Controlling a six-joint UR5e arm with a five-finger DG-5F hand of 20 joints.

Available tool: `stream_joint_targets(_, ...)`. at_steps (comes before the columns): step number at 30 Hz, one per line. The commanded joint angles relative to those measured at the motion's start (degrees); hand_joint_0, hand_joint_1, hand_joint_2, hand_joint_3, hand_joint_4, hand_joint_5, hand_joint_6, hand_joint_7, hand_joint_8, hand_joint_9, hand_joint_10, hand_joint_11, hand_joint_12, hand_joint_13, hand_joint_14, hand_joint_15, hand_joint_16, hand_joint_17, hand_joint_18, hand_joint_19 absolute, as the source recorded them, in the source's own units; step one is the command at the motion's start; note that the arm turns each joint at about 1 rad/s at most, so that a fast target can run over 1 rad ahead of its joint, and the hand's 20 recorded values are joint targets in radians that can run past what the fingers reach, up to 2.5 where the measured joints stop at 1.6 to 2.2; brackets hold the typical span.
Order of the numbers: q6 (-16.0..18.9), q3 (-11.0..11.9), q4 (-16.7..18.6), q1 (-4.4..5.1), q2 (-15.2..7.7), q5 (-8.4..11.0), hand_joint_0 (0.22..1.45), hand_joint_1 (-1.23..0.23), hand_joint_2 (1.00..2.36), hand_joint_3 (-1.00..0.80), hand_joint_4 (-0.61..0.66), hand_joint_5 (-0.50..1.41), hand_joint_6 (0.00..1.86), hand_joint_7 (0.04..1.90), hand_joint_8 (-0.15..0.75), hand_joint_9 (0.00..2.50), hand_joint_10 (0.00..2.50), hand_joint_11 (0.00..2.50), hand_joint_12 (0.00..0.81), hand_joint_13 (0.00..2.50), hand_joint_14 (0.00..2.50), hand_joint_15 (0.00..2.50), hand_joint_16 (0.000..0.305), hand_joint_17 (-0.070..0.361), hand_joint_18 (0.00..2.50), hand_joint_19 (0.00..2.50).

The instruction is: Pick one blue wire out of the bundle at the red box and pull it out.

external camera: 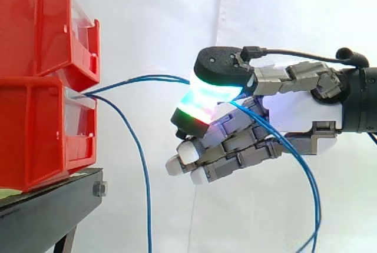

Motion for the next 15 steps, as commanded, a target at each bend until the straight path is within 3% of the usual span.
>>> stream_joint_targets(1, 0.0, -0.01, 0.0, 0.0, 0.0, -0.01, 0.53, -0.66, 1.02, -0.25, 0.24, -0.07, 0.56, 1.44, 0.26, 0.91, 0.03, 0.69, 0.383, 0.33, 0.01, 0.18, 0.062, 0.14, 0.25, 0.37)
stream_joint_targets(7, 0.0, -0.01, 0.09, 0.0, 0.0, -0.01, 0.48, -0.54, 1.01, -0.37, 0.24, -0.05, 0.52, 1.5, 0.273, 0.95, 0.02, 0.65, 0.403, 0.35, 0.01, 0.2, 0.066, 0.148, 0.23, 0.4)
stream_joint_targets(15, 0.0, -0.01, 0.09, 0.0, 0.0, -0.01, 0.45, -0.55, 1.0, -0.43, 0.23, -0.06, 0.54, 1.48, 0.288, 0.95, 0.02, 0.66, 0.419, 0.36, 0.01, 0.2, 0.069, 0.155, 0.25, 0.41)
